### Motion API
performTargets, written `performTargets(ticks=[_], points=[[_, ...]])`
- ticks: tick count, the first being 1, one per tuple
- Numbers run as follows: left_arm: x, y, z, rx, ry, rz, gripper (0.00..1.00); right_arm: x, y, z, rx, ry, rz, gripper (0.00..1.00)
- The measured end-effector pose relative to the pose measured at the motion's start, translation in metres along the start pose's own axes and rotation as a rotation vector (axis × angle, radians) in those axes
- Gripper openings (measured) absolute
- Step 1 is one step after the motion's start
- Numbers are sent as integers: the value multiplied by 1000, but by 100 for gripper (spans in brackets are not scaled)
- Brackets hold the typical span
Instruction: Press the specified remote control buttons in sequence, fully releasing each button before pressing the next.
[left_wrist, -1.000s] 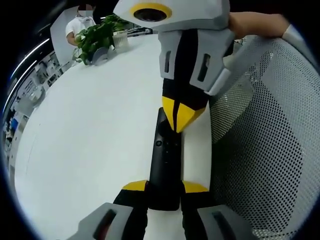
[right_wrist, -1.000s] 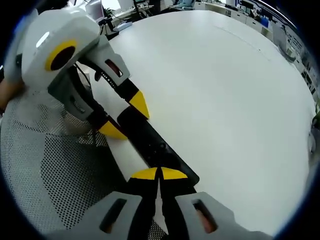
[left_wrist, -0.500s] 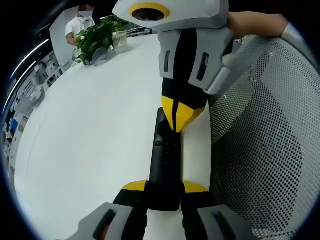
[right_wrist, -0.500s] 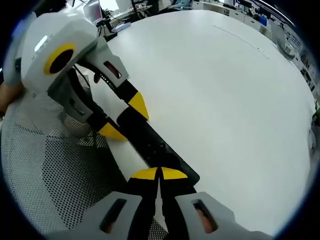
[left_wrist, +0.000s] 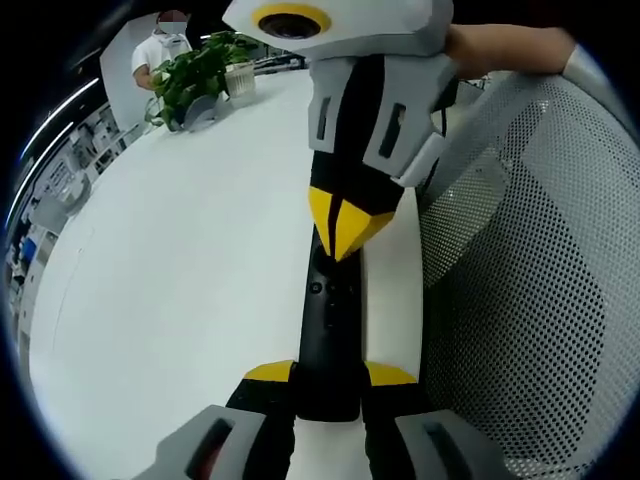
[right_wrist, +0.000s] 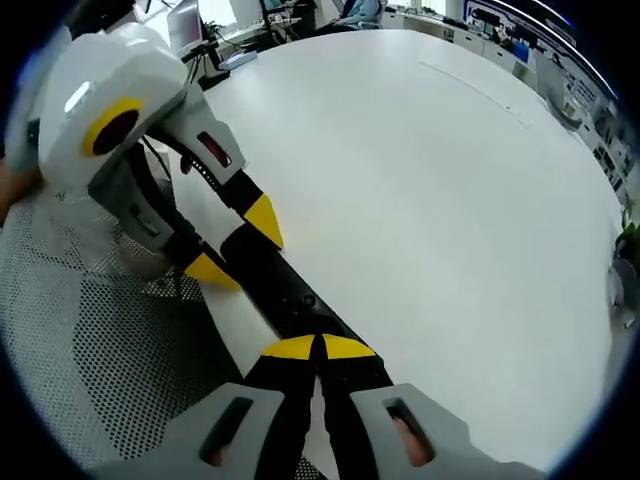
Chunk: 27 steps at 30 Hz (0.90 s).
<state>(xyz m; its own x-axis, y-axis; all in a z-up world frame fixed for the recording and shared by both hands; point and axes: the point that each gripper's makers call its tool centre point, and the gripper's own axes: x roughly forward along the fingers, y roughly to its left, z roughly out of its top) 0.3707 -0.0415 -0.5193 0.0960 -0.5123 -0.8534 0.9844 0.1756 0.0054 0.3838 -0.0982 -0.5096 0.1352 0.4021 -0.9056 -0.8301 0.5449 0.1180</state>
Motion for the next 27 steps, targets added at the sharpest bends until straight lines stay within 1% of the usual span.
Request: performTargets(ticks=[2,6,11,24,27], points=[[0,0,0,-1,0,0,25,2,1,1,-7,-1,3,0],[0,0,0,-3,-2,0,25,2,1,1,-59,8,-17,0],[0,0,0,-2,-1,0,25,2,1,2,-89,24,-31,0],[0,0,1,-3,-7,0,25,1,0,1,-20,-4,-14,0],[0,0,1,-4,-8,1,25,1,0,1,-18,-3,-13,0]])
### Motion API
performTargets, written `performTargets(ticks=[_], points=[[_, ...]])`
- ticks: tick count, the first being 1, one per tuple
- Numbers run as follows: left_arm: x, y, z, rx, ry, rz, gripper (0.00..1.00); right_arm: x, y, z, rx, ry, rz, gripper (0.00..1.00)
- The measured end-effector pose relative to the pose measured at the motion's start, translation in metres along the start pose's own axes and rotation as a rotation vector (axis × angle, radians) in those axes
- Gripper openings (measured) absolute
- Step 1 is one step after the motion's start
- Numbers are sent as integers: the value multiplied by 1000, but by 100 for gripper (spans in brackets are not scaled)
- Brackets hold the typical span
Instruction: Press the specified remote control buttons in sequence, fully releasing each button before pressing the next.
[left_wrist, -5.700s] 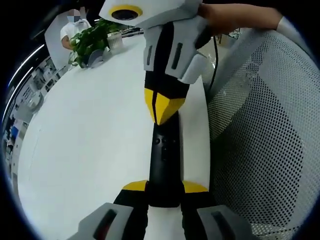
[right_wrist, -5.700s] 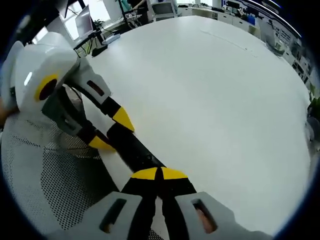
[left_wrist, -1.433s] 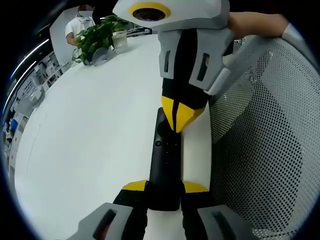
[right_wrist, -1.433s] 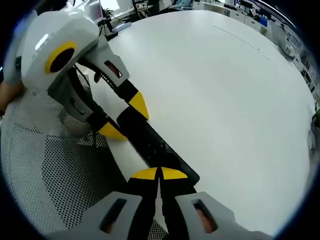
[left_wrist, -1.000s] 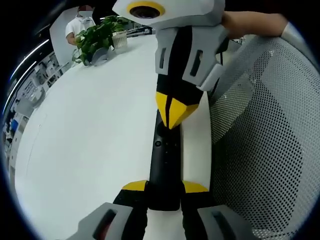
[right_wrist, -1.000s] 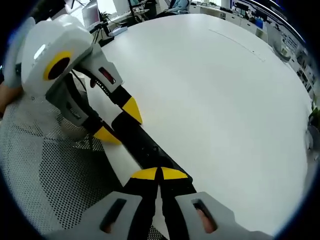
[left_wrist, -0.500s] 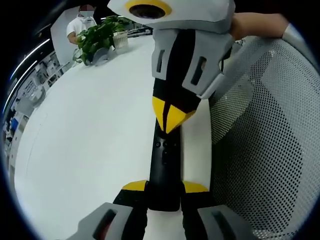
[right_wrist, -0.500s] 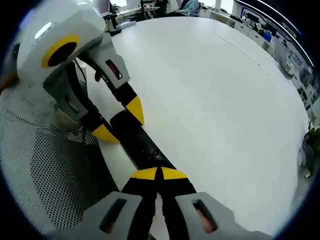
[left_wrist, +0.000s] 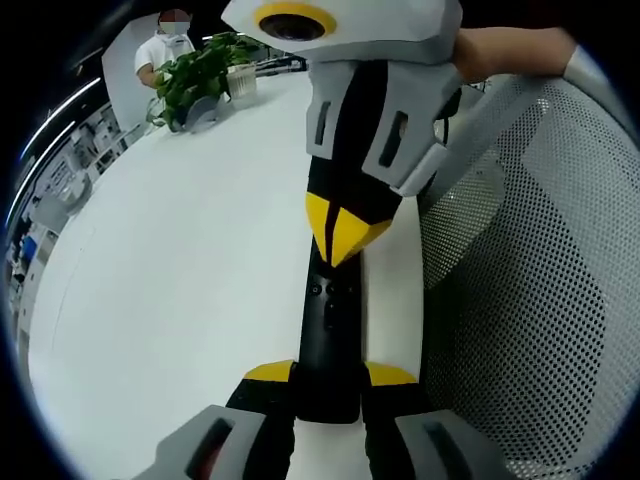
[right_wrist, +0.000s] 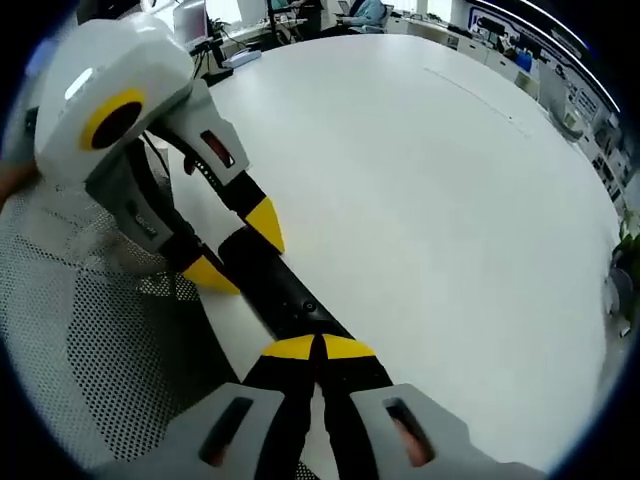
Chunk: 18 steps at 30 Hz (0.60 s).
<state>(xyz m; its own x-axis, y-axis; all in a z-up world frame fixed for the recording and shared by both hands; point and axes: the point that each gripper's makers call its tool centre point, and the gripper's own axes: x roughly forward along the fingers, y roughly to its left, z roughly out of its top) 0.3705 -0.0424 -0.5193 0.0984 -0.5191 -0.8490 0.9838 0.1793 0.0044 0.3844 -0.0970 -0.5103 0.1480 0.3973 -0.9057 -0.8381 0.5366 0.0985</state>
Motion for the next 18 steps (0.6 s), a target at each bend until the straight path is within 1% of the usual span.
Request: performTargets(ticks=[7,14,18], points=[[0,0,0,1,2,2,25,0,1,0,-7,-2,-5,0],[0,0,0,1,1,3,25,0,1,0,11,-8,6,0],[0,0,0,0,-1,4,25,0,1,0,1,-5,2,0]])
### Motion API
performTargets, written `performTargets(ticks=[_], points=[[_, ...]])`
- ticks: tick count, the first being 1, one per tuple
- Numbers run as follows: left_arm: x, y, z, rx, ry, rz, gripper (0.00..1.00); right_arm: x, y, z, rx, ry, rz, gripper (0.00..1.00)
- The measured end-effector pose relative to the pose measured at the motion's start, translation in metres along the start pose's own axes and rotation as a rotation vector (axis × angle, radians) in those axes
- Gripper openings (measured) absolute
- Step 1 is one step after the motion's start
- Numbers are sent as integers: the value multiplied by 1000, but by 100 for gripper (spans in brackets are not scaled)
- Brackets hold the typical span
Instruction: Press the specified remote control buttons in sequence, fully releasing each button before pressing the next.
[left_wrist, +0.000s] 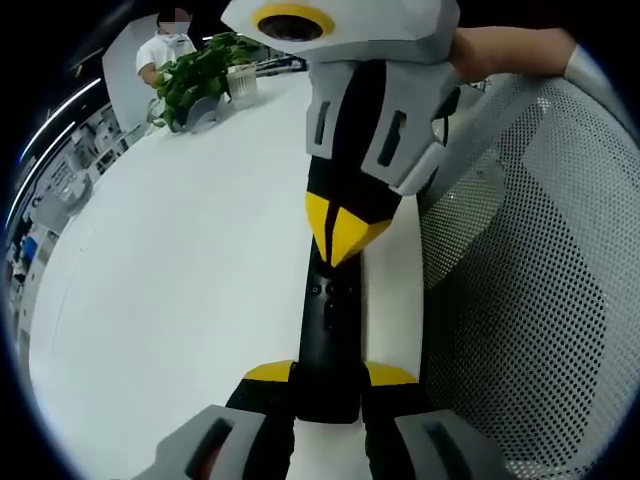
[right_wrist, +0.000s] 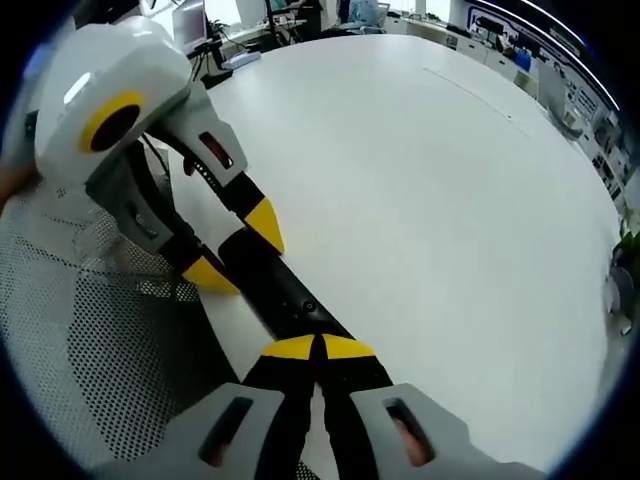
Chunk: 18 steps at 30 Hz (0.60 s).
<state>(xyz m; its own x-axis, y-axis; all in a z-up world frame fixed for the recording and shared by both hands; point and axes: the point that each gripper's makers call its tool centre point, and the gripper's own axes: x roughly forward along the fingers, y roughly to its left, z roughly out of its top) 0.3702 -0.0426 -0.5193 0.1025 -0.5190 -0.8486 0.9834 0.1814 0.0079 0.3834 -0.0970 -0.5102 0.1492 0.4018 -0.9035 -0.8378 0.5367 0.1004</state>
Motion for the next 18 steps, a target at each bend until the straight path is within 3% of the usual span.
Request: performTargets(ticks=[18], points=[[1,0,0,-1,-5,-1,25,0,0,0,5,3,3,0]])
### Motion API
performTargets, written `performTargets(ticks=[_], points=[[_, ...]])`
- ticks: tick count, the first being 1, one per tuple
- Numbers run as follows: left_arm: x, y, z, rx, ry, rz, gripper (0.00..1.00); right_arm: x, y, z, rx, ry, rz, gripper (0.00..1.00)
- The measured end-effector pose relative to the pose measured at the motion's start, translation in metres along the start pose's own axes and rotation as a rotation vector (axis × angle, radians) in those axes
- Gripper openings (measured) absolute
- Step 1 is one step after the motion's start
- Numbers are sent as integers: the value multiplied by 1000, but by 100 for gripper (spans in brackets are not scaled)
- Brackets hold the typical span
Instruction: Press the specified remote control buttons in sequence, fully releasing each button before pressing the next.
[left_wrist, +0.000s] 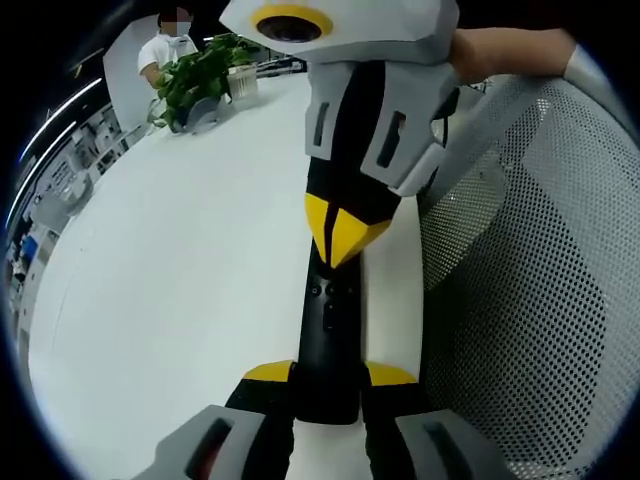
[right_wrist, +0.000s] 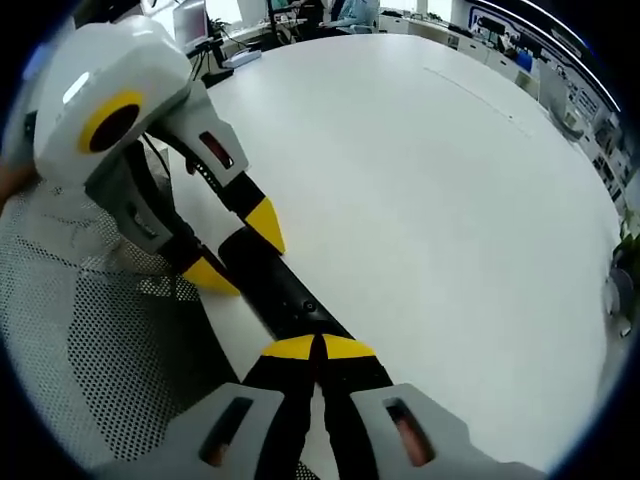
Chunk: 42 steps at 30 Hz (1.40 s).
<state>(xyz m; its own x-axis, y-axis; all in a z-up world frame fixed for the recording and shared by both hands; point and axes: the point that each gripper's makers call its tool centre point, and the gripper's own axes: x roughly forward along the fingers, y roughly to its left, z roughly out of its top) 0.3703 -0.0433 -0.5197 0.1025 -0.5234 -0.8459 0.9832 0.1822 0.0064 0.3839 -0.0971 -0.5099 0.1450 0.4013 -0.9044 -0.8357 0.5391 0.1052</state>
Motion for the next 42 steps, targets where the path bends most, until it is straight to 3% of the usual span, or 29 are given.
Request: performTargets(ticks=[9,11,25,31,36,37,40,42], points=[[-2,1,-3,-40,2,-2,26,0,-1,0,15,-3,6,0],[-3,0,-5,-9,6,-6,27,0,0,0,17,0,7,0],[-4,0,-6,-6,16,0,24,-1,0,-1,21,-6,3,0],[-5,-1,-6,6,19,-2,23,0,0,0,8,23,5,0],[-5,-2,-4,15,31,9,23,-4,0,3,30,0,20,0],[-5,-2,-4,15,36,9,23,-5,1,12,54,-45,30,0],[-5,-3,-4,37,48,12,22,-10,-2,19,96,-81,37,0],[-5,-3,-3,43,54,18,22,-10,-3,16,104,-75,36,0]])
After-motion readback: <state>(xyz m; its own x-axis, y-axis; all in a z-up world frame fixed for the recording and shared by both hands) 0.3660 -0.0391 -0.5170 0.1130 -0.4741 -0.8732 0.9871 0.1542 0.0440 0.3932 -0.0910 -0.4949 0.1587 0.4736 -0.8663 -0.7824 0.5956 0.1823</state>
